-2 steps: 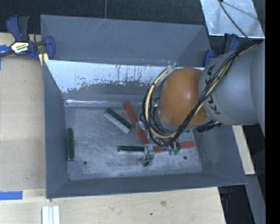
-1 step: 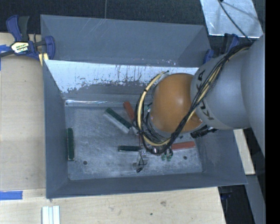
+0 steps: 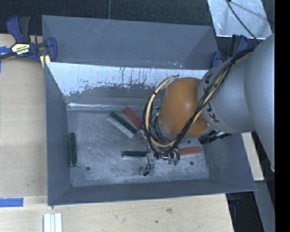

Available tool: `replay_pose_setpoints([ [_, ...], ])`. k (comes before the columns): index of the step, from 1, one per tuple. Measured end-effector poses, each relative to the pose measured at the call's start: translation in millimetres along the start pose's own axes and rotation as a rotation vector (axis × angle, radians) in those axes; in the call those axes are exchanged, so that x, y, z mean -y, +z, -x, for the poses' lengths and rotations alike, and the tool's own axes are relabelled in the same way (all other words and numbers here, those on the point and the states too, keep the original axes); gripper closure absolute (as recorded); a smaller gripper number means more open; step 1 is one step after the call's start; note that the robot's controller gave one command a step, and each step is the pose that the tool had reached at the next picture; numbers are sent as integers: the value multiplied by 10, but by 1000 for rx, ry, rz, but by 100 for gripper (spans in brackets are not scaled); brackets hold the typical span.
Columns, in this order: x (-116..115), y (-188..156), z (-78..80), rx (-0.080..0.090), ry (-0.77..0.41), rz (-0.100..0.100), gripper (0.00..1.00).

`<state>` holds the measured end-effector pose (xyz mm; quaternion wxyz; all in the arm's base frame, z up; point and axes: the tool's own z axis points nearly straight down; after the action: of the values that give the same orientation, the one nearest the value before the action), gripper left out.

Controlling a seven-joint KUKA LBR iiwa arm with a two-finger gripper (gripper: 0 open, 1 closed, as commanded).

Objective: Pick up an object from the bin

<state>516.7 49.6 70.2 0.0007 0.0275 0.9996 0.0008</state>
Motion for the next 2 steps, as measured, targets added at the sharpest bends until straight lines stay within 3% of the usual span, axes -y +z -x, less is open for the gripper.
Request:
replay_pose_setpoints([
  [1, 2, -3, 8, 2, 1, -1, 0],
  [2, 0, -10, 12, 3, 1, 0, 100],
])
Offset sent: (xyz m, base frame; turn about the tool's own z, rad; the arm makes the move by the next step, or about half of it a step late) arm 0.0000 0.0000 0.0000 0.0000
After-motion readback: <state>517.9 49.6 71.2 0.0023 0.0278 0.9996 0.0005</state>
